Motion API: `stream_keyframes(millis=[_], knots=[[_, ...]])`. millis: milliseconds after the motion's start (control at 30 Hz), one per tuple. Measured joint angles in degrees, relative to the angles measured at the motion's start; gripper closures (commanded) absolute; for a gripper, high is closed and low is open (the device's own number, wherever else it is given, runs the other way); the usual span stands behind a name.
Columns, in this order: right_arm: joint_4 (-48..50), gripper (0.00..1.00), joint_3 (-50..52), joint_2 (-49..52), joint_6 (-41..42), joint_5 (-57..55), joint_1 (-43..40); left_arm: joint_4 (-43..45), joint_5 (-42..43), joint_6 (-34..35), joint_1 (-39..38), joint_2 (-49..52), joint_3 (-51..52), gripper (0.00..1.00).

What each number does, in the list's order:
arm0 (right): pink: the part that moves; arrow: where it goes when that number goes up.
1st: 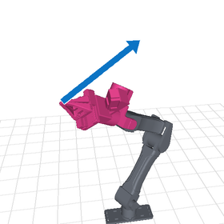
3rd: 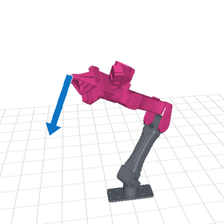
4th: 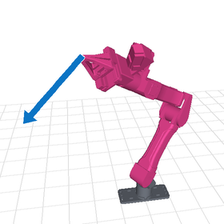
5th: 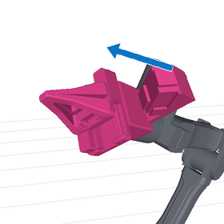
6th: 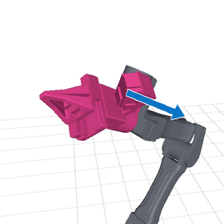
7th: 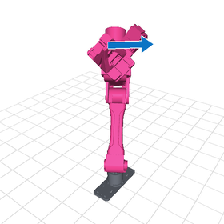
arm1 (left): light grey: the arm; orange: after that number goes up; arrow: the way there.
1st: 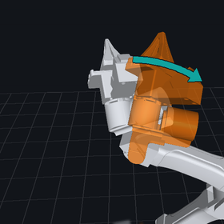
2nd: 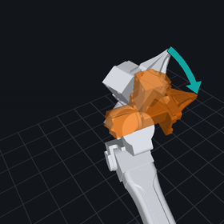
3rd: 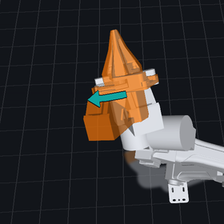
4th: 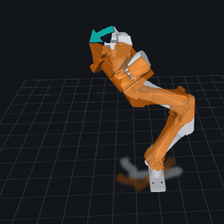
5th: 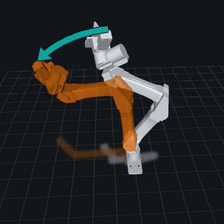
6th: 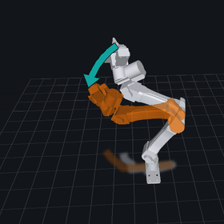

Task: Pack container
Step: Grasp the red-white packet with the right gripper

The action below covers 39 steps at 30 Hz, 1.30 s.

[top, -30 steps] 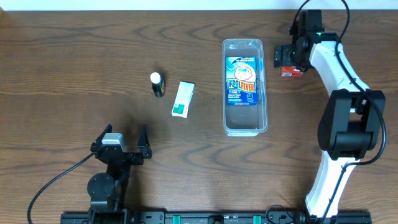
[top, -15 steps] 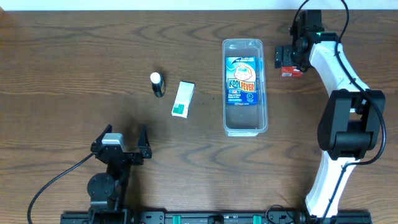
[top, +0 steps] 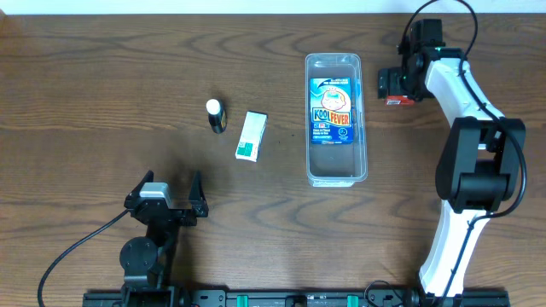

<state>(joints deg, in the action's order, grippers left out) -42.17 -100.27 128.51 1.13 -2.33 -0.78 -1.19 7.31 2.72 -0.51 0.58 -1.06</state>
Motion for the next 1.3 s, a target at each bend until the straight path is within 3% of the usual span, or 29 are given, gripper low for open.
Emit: stream_keyframes(millis=[667, 1000, 1300], knots=[[3.0, 0.12, 0.2, 1.0, -0.6, 0.4, 0.1, 0.0, 0.0, 0.0, 0.0, 0.0, 0.0, 0.02], [3.9, 0.27, 0.3, 1.2, -0.7, 0.5, 0.1, 0.0, 0.0, 0.0, 0.0, 0.0, 0.0, 0.02], [4.4, 0.3, 1.3, 1.2, -0.8, 0.5, 0.1, 0.0, 0.0, 0.0, 0.0, 0.0, 0.0, 0.02]])
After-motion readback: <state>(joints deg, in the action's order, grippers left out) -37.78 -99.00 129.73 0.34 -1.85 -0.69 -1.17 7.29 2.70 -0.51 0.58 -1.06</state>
